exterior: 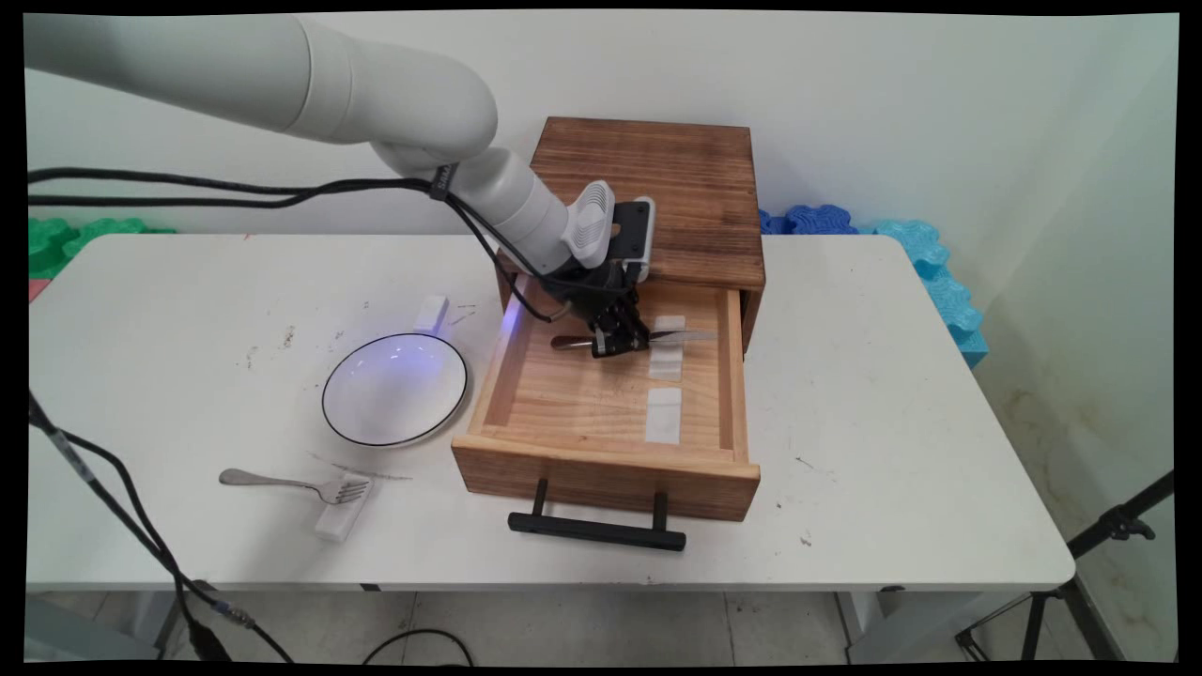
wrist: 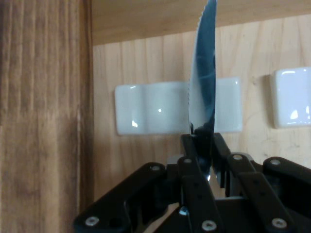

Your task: Place the picked object into the drawer

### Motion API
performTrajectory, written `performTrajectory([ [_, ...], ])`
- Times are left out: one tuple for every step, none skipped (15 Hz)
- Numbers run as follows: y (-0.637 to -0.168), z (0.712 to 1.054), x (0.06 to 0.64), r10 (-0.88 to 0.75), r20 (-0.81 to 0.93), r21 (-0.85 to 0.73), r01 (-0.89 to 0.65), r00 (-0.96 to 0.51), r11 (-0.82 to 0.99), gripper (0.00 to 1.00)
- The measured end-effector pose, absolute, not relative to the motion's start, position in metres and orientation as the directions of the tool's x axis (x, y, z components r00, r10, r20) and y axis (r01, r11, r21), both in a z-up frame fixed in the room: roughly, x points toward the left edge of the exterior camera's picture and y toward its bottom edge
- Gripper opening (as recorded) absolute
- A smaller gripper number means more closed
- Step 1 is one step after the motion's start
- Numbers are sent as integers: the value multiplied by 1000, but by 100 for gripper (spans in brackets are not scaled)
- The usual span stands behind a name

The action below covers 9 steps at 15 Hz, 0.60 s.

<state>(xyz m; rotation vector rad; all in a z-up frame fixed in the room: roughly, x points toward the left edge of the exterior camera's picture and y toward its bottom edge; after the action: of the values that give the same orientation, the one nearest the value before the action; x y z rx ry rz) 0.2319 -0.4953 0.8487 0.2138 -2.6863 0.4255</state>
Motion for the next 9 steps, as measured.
performTrajectory([
  [-495,847,232,-86,418,-261,-211,-904,942,0],
  [-495,846,232,-88,417,-259,-211,-904,942,0],
  [-495,844,232,-90,416,-257,-212,-905,943,0],
  [-495,842,232,-91,416,-254,-212,-905,944,0],
  [-495,840,232,-93,415,-253,-212,-905,944,0],
  [-495,839,233,-93,415,-252,-213,-905,944,0],
  [-495,838,232,-94,414,-250,-213,-905,945,0],
  [-495,836,232,-95,414,-248,-213,-905,945,0],
  [-495,835,233,-96,414,-246,-213,-905,946,0],
])
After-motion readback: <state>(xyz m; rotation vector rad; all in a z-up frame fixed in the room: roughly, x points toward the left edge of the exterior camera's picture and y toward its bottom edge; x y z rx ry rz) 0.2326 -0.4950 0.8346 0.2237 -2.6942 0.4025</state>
